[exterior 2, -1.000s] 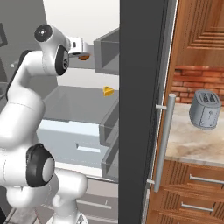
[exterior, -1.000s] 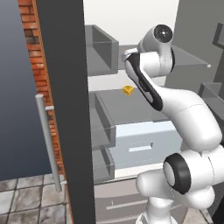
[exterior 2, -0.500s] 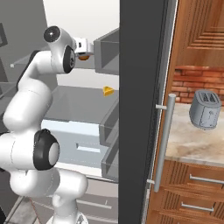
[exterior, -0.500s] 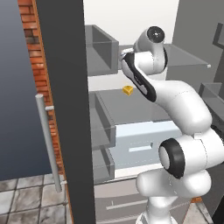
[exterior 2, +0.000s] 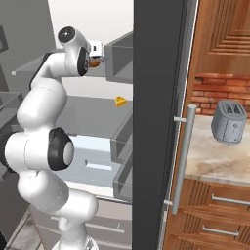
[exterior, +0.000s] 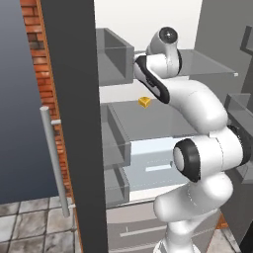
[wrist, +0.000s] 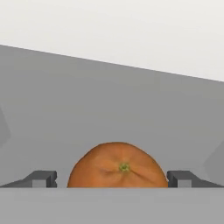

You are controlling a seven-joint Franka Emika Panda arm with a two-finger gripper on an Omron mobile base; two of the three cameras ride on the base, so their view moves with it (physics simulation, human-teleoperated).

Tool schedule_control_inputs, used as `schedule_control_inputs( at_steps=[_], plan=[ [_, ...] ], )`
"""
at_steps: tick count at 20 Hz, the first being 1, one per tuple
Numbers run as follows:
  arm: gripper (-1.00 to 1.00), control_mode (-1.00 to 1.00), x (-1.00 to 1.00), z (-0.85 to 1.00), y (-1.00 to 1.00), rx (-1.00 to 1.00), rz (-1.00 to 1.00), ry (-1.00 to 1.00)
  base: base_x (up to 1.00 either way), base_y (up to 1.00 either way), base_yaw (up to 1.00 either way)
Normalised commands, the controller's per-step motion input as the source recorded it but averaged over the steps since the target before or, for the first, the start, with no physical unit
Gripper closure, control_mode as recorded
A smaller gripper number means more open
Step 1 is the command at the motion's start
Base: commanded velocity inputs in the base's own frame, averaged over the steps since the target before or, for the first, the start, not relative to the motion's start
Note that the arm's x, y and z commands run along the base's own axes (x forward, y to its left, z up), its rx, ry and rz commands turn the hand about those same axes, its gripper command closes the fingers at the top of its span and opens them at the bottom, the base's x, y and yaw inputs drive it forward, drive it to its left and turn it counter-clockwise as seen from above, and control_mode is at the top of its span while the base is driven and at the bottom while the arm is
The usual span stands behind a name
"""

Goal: Pick up the peach and tangerine from the fridge and place one fruit on each plate on the dining counter.

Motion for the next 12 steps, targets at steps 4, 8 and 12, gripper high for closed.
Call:
schedule_control_inputs(
  at_steps=[4,8,12],
  plan=[
    [-1.00,-1.00,0.19,-0.21,0.00,0.00,0.00,0.01,0.00,0.00,0.00],
    [1.00,-1.00,0.04,-0.33,0.00,0.00,0.00,0.00,0.00,0.00,0.00],
    [1.00,-1.00,-0.05,-0.35,0.00,0.00,0.00,-0.03,0.00,0.00,0.00]
  ],
)
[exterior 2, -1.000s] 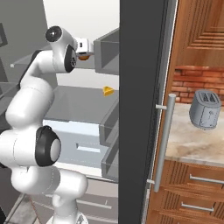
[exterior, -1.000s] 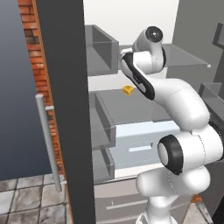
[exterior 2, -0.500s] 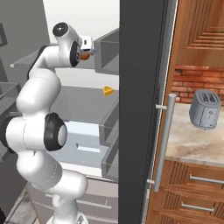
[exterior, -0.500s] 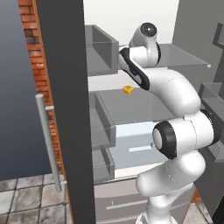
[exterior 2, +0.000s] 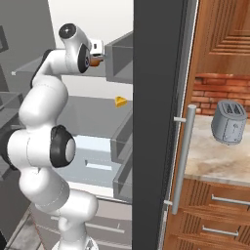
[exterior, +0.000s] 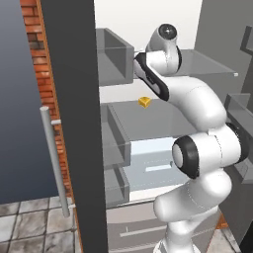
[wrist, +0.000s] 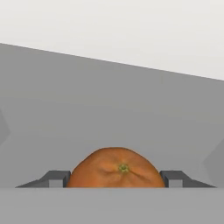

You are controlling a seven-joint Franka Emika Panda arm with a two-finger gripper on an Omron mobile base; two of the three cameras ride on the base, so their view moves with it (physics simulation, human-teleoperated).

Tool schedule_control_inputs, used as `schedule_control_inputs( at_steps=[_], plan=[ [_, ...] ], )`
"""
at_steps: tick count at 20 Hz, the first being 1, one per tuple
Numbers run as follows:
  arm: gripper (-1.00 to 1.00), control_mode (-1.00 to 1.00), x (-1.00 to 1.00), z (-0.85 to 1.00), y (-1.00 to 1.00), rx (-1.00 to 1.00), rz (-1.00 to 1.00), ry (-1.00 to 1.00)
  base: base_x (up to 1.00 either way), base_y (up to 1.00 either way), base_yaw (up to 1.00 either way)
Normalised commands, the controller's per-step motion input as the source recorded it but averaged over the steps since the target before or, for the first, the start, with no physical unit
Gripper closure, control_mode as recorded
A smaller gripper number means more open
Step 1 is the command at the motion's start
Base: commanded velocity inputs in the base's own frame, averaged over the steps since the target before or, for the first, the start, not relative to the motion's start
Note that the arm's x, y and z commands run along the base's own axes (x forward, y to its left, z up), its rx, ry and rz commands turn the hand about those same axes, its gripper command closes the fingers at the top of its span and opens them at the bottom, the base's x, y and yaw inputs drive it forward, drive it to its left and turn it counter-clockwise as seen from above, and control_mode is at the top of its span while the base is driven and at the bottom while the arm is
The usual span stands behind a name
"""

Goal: Pick up the peach and tangerine from the fridge and place one fruit on each plate on the dining counter.

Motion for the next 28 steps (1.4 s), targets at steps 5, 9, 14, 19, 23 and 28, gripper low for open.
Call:
schedule_control_inputs(
  at_steps=[5,9,14,19,23,28],
  plan=[
    [1.00,-1.00,-0.53,-0.14,0.00,0.00,-0.01,-0.14,0.00,0.00,0.00],
    [1.00,-1.00,-0.90,0.08,0.00,0.01,-0.03,-0.31,0.00,0.00,0.00],
    [1.00,-1.00,-0.81,0.50,0.00,0.08,-0.10,-0.01,0.00,0.00,0.00],
    [1.00,-1.00,-1.00,0.50,-0.01,0.09,-0.10,-0.01,0.00,0.00,0.00],
    [1.00,-1.00,-1.00,0.42,0.00,0.06,-0.01,-0.01,0.00,0.00,0.00],
    [1.00,-1.00,-1.00,0.22,0.00,0.02,0.03,0.00,0.00,0.00,0.00]
  ],
)
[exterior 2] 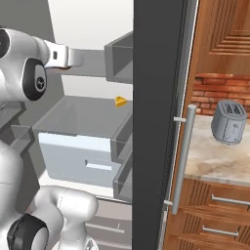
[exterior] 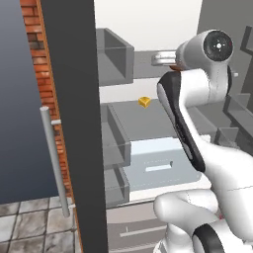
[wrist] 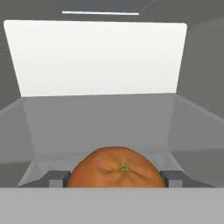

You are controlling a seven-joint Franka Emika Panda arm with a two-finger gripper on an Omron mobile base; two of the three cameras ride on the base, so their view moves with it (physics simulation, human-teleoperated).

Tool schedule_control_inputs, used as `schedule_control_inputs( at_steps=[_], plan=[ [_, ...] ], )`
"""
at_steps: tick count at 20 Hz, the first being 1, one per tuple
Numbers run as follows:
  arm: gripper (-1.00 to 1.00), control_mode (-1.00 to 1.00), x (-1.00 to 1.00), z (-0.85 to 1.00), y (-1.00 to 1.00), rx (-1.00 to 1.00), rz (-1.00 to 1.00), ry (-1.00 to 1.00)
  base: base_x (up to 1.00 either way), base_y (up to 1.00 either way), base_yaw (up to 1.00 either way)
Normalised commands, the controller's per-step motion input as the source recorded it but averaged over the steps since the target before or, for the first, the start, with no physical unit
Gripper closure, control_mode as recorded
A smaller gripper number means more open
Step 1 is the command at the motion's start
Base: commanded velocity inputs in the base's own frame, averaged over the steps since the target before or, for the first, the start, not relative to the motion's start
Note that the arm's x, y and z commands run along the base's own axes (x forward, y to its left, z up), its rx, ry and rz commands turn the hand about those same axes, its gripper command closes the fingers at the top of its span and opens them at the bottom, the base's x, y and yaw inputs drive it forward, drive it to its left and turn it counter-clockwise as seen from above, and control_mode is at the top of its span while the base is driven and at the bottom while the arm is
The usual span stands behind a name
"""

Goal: Pick up the peach and tangerine from the fridge and place one fruit on each plate on the dining counter.

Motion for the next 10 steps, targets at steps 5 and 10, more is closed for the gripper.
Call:
schedule_control_inputs(
  at_steps=[5,10],
  plan=[
    [1.00,-1.00,-1.00,0.02,0.00,0.00,0.04,-0.05,0.00,0.00,0.00],
    [1.00,-1.00,-1.00,0.00,0.00,0.00,0.05,-0.01,0.00,0.00,0.00]
  ],
)
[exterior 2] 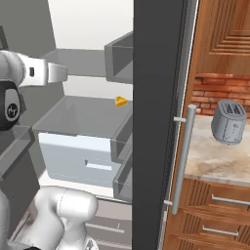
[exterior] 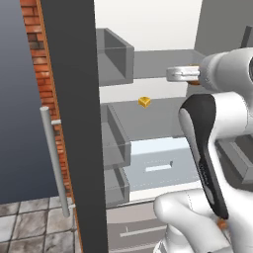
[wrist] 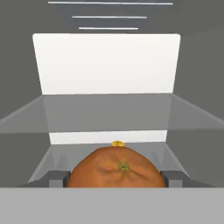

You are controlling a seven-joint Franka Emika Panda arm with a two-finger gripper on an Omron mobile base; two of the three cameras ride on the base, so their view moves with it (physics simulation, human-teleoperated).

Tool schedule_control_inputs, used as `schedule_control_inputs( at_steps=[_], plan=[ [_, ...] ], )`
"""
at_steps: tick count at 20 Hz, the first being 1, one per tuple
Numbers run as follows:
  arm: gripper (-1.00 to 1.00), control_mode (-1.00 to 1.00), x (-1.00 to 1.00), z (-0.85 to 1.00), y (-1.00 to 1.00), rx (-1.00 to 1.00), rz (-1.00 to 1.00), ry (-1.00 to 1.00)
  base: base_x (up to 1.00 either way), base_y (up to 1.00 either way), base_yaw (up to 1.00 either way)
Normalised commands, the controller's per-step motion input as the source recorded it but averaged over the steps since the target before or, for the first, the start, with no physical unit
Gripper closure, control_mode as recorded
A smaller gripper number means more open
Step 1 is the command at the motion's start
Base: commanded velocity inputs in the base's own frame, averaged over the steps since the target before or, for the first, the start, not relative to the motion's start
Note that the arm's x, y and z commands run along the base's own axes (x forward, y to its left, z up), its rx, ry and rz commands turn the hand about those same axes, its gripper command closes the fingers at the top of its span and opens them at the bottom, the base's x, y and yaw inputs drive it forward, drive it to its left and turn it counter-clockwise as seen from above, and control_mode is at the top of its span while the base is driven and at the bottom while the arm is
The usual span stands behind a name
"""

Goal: Pick up the peach and tangerine from the fridge and place one fruit on each plate on the dining counter.

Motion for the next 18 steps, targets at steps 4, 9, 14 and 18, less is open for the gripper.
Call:
schedule_control_inputs(
  at_steps=[4,9,14,18],
  plan=[
    [1.00,-1.00,-1.00,0.02,0.00,0.00,0.07,0.01,0.00,0.00,0.00],
    [1.00,-1.00,-1.00,0.00,0.00,0.00,0.09,0.02,0.00,0.00,0.00],
    [1.00,-1.00,-0.56,-0.28,0.00,0.00,0.02,0.10,0.00,0.00,0.00],
    [1.00,-1.00,-0.04,-0.19,0.00,0.00,0.00,0.01,0.00,0.00,0.00]
  ],
)
